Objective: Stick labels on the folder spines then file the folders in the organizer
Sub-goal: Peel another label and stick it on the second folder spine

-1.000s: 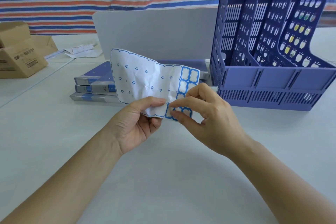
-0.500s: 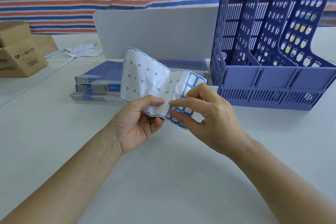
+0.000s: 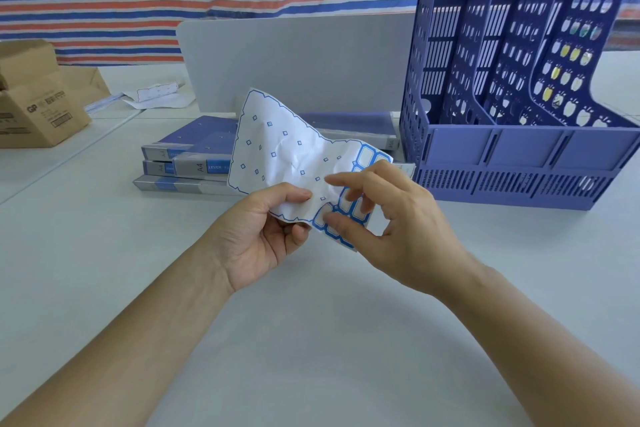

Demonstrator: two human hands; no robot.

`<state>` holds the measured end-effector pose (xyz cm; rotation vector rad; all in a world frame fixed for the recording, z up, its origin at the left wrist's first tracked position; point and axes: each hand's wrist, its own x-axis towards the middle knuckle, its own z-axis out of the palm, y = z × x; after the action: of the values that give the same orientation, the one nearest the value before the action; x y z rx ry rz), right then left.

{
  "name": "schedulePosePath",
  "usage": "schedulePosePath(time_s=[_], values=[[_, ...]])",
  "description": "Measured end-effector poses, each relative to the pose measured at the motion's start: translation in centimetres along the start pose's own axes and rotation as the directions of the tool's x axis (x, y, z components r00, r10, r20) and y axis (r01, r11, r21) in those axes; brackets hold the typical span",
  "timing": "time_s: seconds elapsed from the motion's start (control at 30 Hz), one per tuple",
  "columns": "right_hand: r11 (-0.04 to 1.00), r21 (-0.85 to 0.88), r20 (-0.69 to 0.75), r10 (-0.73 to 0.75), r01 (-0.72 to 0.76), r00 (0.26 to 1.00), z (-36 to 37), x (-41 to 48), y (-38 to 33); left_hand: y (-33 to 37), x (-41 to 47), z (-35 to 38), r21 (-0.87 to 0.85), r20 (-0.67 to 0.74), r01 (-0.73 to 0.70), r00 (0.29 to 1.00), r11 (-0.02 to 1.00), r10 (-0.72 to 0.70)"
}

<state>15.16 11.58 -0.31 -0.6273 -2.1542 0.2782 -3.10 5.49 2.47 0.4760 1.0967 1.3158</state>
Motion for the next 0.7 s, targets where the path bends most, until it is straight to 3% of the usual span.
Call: schedulePosePath(time_s=[0.37,0.57,0.7], values=[[0.999,0.034,-0.021,0.004,-0.003,1.000,0.0,0.2,-0.2,-0.2,0.2,-0.1,0.026,-0.001,-0.022,1.000,0.999,0.022],[0.918,0.354,-0.073,0.217,-0.178,0.973,-0.4,0.8,-0.9,-0.1,0.7,-0.9,0.315,0.007,-0.168,0.985,0.934,0.174],[0.769,0.583,-0.136,0.408,-0.260,0.903,-1.3,1.5,-0.5,-0.3,0.6,-2.0,0.592,0.113,-0.102,0.993,0.800,0.043]])
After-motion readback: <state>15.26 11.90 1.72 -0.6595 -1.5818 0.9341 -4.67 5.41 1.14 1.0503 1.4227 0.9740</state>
